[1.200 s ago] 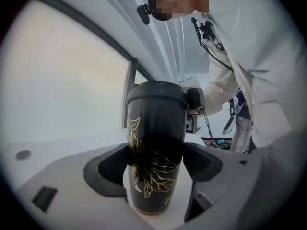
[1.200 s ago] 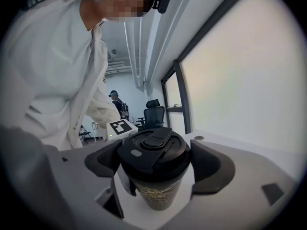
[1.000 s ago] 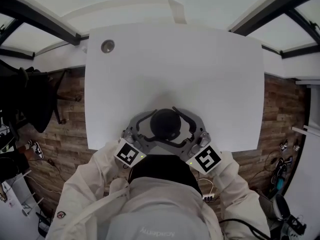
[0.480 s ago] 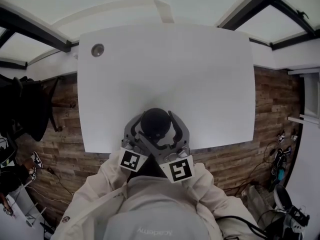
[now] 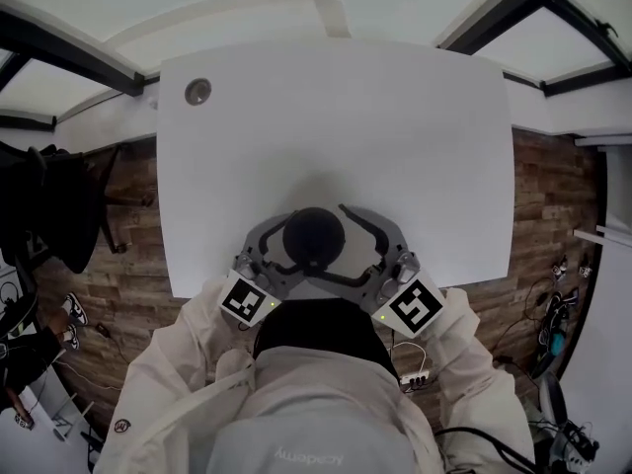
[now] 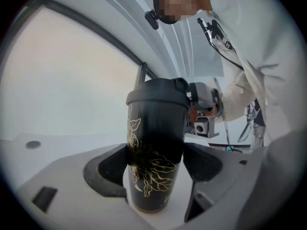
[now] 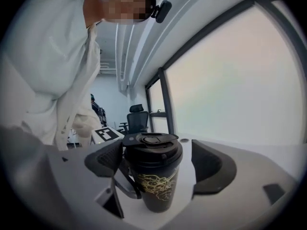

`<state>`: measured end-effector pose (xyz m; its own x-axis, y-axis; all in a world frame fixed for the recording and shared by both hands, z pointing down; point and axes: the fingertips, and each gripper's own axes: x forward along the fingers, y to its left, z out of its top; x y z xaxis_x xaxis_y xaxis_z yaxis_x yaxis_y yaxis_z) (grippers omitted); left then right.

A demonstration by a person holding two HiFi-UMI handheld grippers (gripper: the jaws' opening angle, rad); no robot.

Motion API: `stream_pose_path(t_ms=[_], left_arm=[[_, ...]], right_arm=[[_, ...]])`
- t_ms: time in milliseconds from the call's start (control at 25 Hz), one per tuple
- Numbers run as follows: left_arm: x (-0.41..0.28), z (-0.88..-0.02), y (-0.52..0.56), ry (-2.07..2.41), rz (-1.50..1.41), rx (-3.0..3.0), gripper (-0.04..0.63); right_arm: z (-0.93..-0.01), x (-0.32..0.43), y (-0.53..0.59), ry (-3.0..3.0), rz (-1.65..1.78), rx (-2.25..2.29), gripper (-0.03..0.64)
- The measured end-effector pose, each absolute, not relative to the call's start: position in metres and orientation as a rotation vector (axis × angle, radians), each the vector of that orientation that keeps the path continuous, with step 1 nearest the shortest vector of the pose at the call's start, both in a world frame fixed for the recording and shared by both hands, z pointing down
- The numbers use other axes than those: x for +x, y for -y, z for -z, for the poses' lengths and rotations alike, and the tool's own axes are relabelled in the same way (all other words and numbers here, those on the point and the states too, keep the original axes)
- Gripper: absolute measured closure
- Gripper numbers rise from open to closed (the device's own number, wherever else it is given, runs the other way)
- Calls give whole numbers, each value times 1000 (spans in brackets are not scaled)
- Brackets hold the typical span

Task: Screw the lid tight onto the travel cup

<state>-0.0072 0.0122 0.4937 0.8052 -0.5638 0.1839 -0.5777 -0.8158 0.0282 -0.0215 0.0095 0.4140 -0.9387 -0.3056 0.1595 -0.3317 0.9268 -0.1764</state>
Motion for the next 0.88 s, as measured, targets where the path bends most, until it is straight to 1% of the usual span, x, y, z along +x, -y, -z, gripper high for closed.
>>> stream_pose_path(t_ms=[240, 400, 600, 760, 880], left_arm=[[-13, -496, -11, 697, -274, 2942, 229], [-15, -498, -8, 624, -280, 2941, 229], [-18, -501, -9, 732, -272, 2911, 229], [-16, -499, -11, 884, -266, 2882, 229], [-15, -498, -14, 1002, -258, 2849, 229]], right_arm=[[-429, -37, -14, 2859, -226, 79, 188], [-434, -44, -10, 2822, -177, 3, 189], [-438, -45, -10, 2835, -231, 171, 189], [-417, -47, -3, 2970, -255, 508, 189], [-414, -45, -5, 2964, -242, 705, 189]])
